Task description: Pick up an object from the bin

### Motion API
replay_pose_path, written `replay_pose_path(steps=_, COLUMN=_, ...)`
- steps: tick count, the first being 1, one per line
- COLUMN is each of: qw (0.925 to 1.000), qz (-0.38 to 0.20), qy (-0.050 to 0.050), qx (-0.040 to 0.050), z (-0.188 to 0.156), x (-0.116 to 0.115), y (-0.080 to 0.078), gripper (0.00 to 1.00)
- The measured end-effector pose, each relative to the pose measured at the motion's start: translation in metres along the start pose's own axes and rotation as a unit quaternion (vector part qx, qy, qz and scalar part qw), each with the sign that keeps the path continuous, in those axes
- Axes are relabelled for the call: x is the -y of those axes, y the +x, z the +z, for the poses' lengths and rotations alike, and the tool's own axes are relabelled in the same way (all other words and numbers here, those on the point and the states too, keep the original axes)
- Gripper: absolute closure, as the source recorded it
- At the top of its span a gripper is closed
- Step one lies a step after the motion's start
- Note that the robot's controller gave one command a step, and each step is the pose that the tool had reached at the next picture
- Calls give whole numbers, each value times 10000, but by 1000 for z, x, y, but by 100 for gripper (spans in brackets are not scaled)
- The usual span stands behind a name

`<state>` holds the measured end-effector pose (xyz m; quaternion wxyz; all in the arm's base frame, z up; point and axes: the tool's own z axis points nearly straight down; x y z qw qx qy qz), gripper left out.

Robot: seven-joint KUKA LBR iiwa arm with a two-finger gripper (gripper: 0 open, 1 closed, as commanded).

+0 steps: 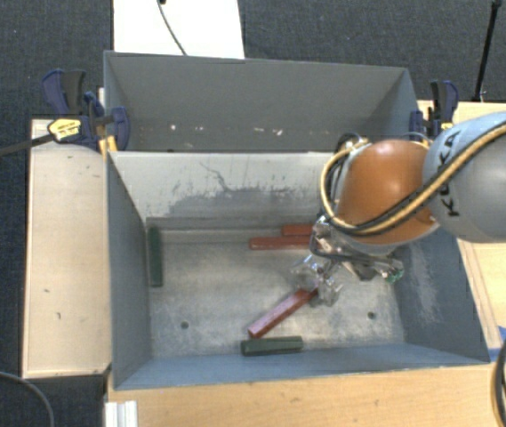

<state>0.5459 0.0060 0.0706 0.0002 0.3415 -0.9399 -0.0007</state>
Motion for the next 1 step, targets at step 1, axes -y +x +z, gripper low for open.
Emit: replay_pose_path(steps=1, qw=10000, qz=52, qy=53, qx=49, z=-284, x=22, y=31, gripper=100)
